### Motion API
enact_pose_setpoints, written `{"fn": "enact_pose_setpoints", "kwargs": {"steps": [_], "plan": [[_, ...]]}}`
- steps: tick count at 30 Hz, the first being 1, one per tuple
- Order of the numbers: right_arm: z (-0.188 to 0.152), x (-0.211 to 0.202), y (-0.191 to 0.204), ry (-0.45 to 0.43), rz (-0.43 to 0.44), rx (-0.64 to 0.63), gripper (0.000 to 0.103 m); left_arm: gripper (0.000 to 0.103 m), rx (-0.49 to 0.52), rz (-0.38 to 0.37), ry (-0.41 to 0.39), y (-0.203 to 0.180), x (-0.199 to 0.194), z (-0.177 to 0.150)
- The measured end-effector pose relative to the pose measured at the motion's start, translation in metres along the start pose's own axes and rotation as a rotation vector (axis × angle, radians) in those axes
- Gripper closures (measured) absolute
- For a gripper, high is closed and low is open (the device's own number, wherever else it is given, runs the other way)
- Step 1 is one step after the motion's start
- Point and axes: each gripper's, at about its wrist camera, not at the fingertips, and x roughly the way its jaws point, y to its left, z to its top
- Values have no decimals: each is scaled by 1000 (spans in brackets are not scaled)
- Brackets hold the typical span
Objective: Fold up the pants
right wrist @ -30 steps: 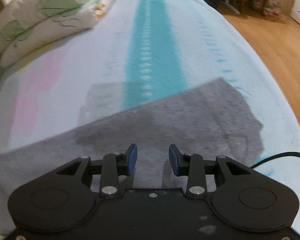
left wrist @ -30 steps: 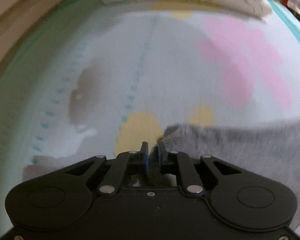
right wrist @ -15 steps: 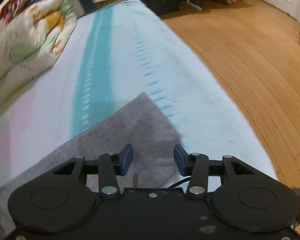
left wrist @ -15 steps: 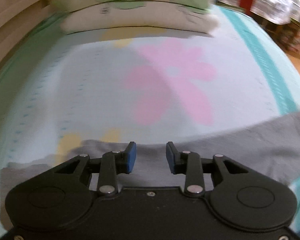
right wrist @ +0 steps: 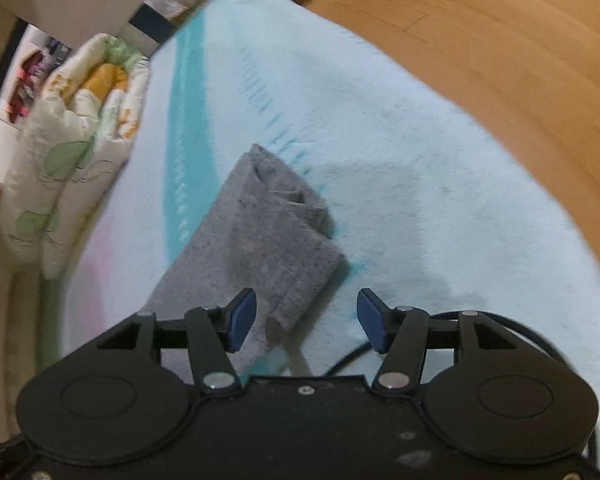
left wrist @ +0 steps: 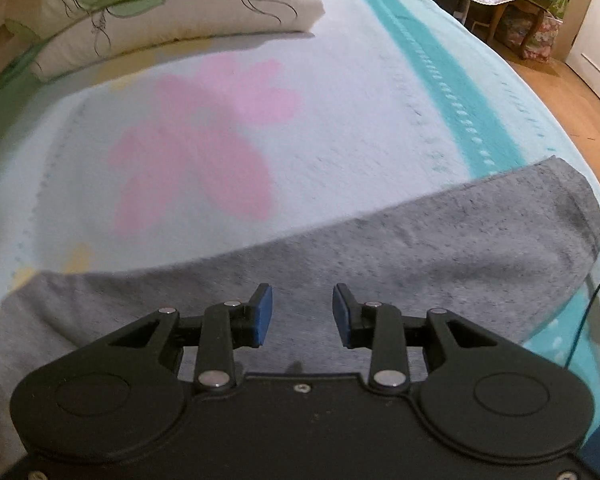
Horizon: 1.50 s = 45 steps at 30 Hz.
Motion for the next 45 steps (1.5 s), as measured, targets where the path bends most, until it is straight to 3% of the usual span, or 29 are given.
{"fn": "enact_pose_setpoints", "kwargs": {"steps": [6, 11, 15, 19, 26, 31, 34, 37, 42, 45], "plan": [[12, 22, 10, -43, 74, -48, 42, 59, -42, -33, 40, -13, 13, 4], [24, 35, 19, -68, 78, -79, 43, 59, -33, -43, 36, -34, 19, 11], [15, 22, 12, -51, 55, -91, 45, 59, 4, -40, 27, -40, 18, 13], [-4, 8, -5, -37, 98, -109, 45, 59, 25, -20, 31, -42, 22, 12], [5, 28, 10, -101, 130, -126, 43, 59, 5, -43, 59, -49, 28, 10], [19, 36, 31, -131, 56, -172, 46, 59, 28, -48, 48, -53, 24, 9], [12, 25, 37, -68, 8, -234, 50, 59, 32, -52, 41, -53, 26, 11], [6, 8, 41, -33, 44, -287, 51, 59, 48, -48, 41, -60, 34, 13], [20, -9, 51, -94, 195, -251, 51, 59, 55, -72, 65, -76, 47, 11], [38, 2, 57, -129, 95, -251, 51, 59, 73, -82, 67, -82, 46, 7]]}}
